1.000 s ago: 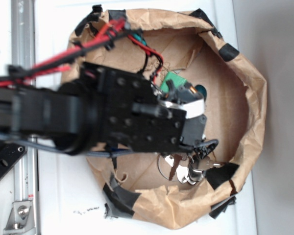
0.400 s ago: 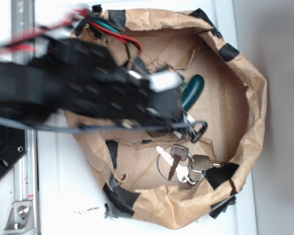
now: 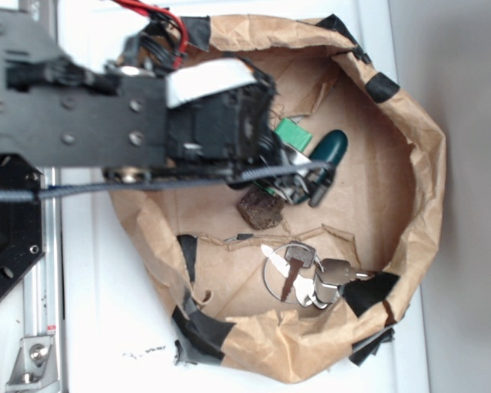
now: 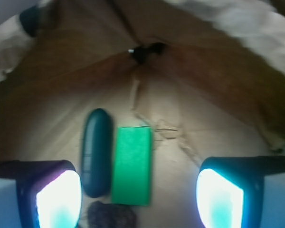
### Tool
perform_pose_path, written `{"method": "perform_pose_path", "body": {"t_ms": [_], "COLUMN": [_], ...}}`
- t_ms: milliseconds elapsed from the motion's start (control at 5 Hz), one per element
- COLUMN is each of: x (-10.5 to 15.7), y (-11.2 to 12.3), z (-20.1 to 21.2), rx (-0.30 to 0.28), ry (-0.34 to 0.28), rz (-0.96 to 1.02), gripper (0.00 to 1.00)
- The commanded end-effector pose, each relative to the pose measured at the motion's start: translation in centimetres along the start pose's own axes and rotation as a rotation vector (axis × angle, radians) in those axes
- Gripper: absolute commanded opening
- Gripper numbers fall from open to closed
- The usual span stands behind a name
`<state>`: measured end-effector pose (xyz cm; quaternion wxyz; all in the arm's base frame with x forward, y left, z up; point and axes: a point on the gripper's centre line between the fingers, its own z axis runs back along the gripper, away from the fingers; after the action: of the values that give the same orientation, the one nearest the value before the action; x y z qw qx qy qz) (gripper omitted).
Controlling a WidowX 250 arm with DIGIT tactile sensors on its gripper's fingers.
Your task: Grab the green block.
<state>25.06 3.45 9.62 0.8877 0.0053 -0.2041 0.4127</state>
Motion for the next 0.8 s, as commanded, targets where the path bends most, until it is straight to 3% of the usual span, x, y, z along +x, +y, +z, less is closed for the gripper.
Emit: {"method": "perform_pose_path", "body": {"t_ms": [0,200,600], "x": [0.8,0.6,1.0], "y": [2.5,1.4,-1.8], "z": [-1.0,-2.9,-5.8], "rx": [0.143,0.150,0.088], "ry": [-0.011,0.014,0.049], "rz": [0.124,0.079,0.023], "gripper": [1.00,1.00,1.00]}}
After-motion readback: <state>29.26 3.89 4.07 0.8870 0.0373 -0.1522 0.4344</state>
